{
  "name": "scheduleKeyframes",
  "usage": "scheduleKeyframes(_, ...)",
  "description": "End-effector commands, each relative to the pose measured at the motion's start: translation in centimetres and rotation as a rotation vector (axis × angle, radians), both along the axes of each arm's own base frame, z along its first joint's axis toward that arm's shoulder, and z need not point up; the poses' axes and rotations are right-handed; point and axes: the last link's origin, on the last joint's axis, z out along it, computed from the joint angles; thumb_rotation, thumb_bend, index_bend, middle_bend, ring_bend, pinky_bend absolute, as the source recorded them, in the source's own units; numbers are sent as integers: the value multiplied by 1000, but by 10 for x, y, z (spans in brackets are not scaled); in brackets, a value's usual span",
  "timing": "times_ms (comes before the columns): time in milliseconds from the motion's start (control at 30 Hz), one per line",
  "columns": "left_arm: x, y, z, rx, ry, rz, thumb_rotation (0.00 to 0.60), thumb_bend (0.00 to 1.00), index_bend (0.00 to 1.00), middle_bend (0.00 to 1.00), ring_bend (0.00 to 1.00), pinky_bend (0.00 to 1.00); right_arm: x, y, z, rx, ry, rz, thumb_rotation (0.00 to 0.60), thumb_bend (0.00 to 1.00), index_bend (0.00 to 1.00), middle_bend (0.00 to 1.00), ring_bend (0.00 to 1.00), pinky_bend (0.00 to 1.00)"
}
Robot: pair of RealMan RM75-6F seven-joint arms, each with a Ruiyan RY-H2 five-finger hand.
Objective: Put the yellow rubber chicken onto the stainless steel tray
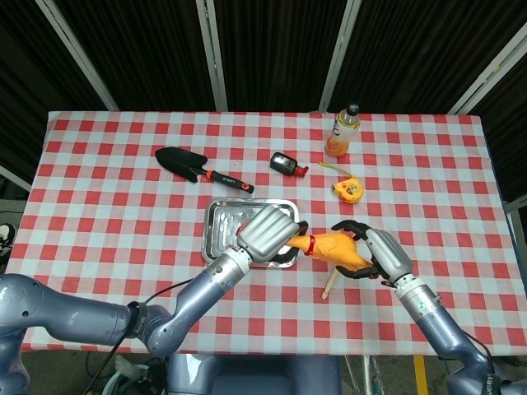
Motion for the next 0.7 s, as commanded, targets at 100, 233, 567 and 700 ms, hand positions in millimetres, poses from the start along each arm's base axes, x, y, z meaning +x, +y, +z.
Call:
scheduleKeyframes(100, -1, -1, 0, -12, -2, 5, 600, 596, 612, 687, 603, 683, -1, -2, -1, -22, -14, -14, 600, 568, 807, 572, 572, 633)
scheduleKeyframes(233, -1, -1, 0, -19, -1, 7, 600, 583, 612, 687, 603, 683, -2, -3, -2, -32, -14, -19, 600, 707, 922, 699, 694, 764)
scheduleKeyframes(567, -1, -6, 1, -38, -6, 5, 600, 582, 612, 687, 602, 683, -1, -5, -5, -60, -24, -22, 600, 846, 1000, 931, 923, 972)
scheduleKeyframes(700, -1, -6, 1, -42, -4, 4, 600, 582, 612, 687, 603, 683, -1, -5, -5, -68, -17, -19, 600, 846, 1000, 948, 938, 987)
